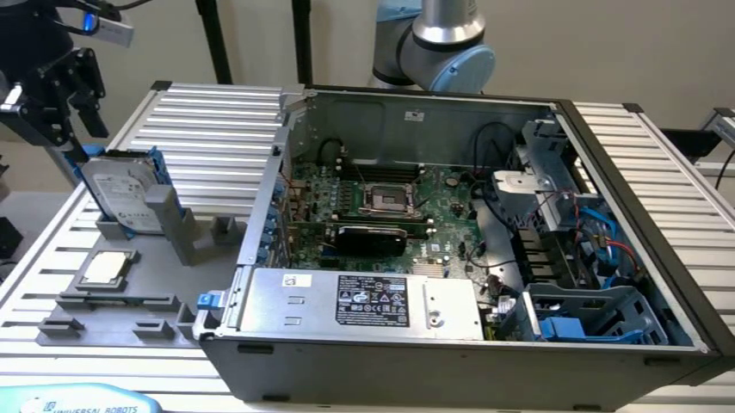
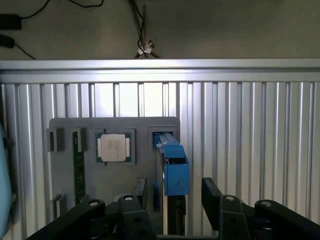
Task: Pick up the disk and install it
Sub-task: 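Pick up the disk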
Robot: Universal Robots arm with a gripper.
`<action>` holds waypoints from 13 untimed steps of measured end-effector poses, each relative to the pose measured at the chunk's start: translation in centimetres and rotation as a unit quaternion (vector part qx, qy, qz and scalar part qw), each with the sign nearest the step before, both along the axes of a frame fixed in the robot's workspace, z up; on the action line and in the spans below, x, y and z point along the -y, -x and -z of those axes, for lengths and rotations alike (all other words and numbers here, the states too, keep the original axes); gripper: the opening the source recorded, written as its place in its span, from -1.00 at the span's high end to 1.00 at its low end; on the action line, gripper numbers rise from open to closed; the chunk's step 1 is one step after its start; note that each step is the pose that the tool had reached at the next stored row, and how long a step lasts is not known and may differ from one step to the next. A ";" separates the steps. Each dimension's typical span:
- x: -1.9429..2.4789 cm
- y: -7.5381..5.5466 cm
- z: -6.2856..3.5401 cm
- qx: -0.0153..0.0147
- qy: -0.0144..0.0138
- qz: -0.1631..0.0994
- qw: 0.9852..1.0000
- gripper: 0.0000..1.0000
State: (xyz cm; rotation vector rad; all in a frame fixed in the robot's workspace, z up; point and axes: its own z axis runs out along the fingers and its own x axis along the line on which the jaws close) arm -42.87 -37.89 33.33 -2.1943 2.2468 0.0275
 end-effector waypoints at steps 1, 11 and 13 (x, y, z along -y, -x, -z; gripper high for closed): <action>0.00 0.0 0.04 0.000 0.000 0.000 1.000 -0.12; -0.19 0.4 1.33 0.003 0.000 0.002 1.000 -0.12; -0.19 0.4 1.68 0.004 0.000 0.002 1.000 -0.12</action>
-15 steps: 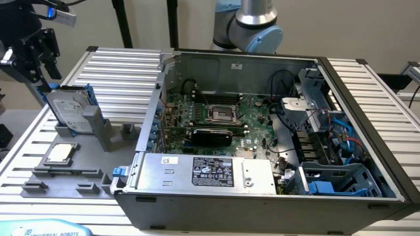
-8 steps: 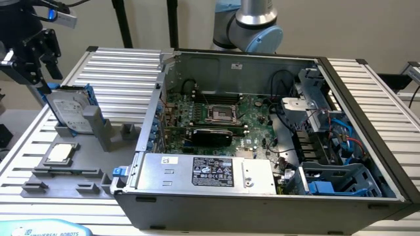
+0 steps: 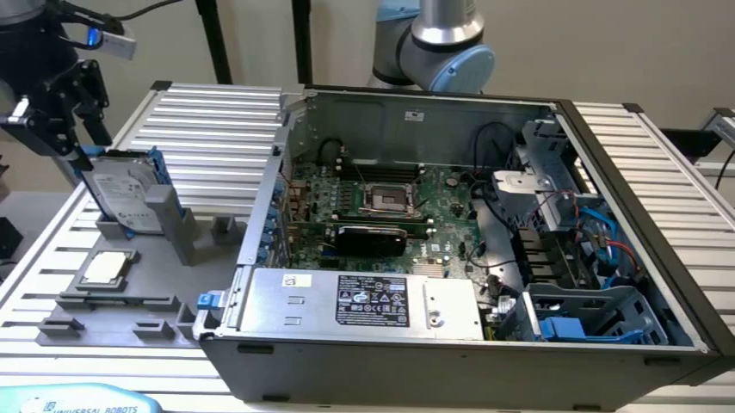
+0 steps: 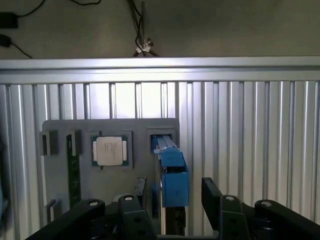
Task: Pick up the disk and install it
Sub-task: 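Pick up the disk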
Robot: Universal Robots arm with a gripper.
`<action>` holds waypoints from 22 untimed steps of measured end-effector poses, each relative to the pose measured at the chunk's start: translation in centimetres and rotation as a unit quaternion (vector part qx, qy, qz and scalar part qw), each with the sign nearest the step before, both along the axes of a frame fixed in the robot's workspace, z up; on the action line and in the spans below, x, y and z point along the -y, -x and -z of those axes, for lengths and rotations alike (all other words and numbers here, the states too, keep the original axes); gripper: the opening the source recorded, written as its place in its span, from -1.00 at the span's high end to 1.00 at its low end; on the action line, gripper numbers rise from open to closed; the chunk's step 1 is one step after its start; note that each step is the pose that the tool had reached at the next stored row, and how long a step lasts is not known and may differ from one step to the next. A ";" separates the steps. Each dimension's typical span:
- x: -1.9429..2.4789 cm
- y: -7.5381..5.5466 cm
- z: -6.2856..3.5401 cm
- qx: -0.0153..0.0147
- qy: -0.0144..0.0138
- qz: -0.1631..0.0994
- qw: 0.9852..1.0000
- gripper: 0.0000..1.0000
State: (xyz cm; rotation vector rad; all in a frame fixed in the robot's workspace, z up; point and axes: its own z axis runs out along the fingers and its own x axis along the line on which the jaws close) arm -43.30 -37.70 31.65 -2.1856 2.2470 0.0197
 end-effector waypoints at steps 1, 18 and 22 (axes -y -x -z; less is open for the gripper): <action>0.00 0.0 0.19 0.000 0.000 0.000 1.000 -0.12; 0.00 0.3 2.30 0.001 0.000 0.005 1.000 -0.12; -0.01 0.3 2.31 0.001 0.000 0.005 1.000 -0.12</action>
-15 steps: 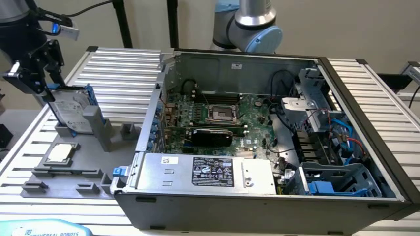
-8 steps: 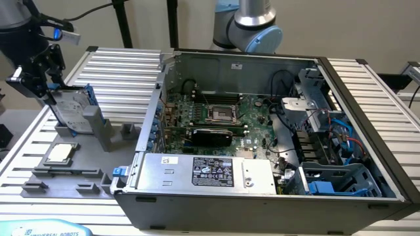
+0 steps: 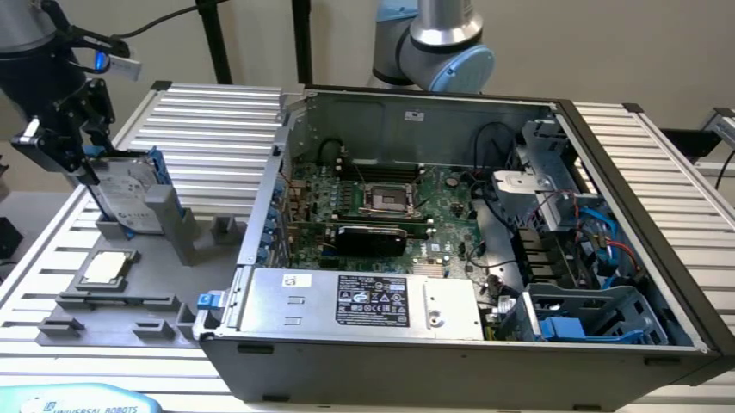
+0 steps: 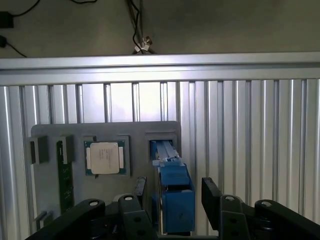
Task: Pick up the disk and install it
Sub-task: 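Pick up the disk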
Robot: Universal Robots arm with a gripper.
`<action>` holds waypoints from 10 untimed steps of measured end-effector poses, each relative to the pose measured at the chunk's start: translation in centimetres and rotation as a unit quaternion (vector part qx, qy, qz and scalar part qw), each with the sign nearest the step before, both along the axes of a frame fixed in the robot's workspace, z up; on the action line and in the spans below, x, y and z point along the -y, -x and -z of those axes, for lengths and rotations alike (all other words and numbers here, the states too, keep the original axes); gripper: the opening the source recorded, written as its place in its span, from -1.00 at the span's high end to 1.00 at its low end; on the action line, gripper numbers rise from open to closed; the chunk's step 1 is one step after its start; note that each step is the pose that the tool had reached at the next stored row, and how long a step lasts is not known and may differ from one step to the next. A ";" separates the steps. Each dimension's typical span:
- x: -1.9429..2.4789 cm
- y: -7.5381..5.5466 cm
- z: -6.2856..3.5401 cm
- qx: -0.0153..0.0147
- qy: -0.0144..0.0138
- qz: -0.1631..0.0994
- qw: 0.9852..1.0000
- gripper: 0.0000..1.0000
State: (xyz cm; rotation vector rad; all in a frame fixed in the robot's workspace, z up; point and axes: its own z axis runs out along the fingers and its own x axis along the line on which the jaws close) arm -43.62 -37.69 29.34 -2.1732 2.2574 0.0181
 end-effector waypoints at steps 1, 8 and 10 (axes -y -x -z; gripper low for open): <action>0.00 0.0 0.01 0.000 0.000 0.000 1.000 -0.12; 0.00 0.0 0.22 0.000 0.000 0.000 1.000 -0.12; 0.00 0.0 0.29 0.000 0.000 0.000 1.000 -0.12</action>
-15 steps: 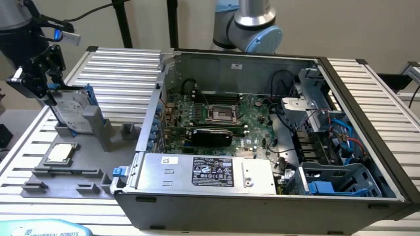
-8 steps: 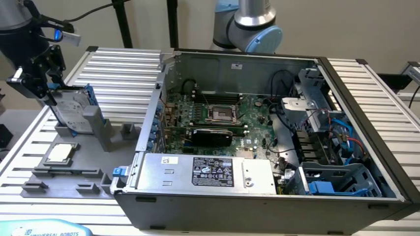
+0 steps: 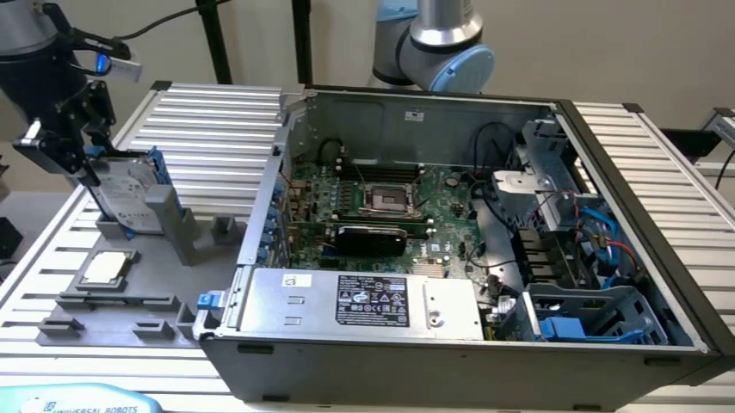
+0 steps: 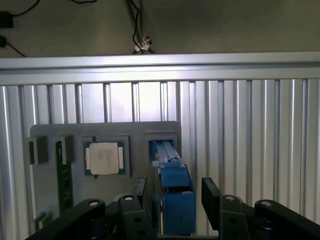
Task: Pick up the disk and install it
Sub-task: 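Pick up the disk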
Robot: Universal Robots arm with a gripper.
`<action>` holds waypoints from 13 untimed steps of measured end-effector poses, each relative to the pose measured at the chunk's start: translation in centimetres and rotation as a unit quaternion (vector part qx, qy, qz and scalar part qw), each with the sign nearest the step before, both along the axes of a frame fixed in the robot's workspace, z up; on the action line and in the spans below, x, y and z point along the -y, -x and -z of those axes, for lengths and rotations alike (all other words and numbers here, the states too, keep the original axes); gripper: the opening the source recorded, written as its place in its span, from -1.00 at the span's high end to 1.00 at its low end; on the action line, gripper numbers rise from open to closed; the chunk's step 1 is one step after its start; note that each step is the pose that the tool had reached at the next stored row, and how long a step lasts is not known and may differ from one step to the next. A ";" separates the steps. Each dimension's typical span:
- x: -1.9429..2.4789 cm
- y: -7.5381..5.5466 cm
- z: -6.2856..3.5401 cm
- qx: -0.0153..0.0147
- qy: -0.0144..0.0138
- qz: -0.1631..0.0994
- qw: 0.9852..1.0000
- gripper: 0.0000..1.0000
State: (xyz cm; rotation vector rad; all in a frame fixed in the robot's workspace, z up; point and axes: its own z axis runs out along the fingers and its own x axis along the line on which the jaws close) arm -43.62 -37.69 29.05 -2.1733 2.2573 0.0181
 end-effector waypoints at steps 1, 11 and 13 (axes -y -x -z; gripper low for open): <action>0.00 0.0 0.05 0.000 0.000 0.000 1.000 -0.12; -0.05 0.0 0.31 0.000 0.000 0.000 1.000 -0.12; -0.06 0.0 0.33 0.000 0.000 0.000 1.000 -0.12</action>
